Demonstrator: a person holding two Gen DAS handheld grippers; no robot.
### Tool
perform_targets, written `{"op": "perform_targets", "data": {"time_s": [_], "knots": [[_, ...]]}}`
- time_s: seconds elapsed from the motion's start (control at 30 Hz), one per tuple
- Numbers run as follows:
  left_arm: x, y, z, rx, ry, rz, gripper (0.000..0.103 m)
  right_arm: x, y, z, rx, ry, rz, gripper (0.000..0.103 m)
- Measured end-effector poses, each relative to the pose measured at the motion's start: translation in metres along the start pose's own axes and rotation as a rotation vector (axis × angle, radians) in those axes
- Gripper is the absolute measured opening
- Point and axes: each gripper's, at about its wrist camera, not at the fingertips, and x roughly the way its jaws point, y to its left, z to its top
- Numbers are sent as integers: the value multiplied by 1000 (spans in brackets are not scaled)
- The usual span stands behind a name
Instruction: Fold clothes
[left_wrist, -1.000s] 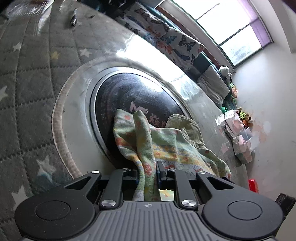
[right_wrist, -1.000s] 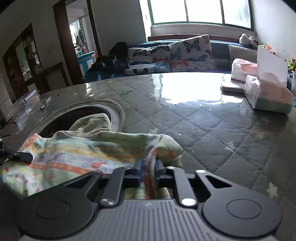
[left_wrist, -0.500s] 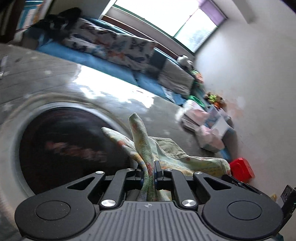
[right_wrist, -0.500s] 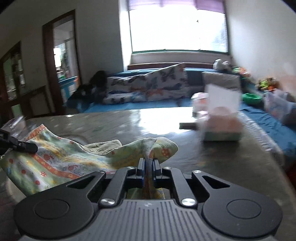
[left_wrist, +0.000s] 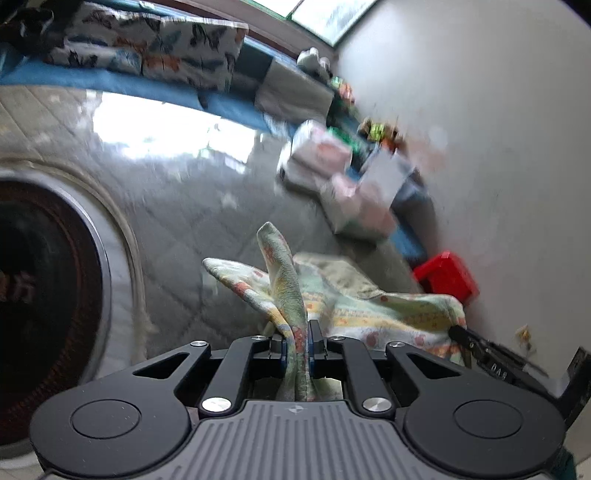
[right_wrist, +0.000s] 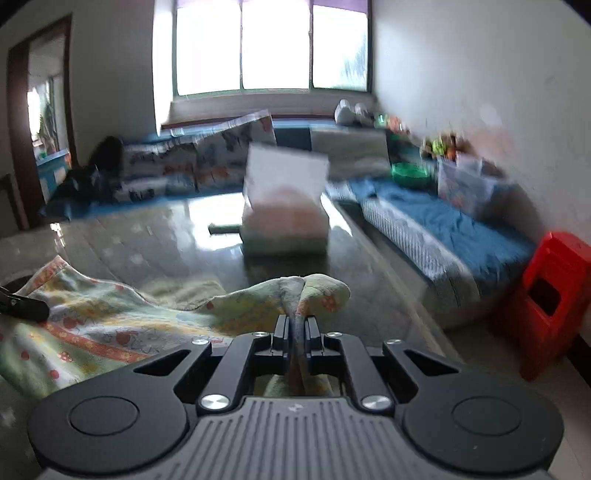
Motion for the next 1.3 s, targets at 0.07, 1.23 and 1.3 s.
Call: {"op": "perform_targets", "data": {"time_s": [0.07,1.23,1.3], "knots": [[5,3,-3,12,16,41,16,8,-6,-6,5,28,-24,9],[50,-26,12,138,11,10,31,18,67,-1,-95,84,225,41],[38,-29,3,169,8,8,33,6,72,-9,-110,89,239,42]]}}
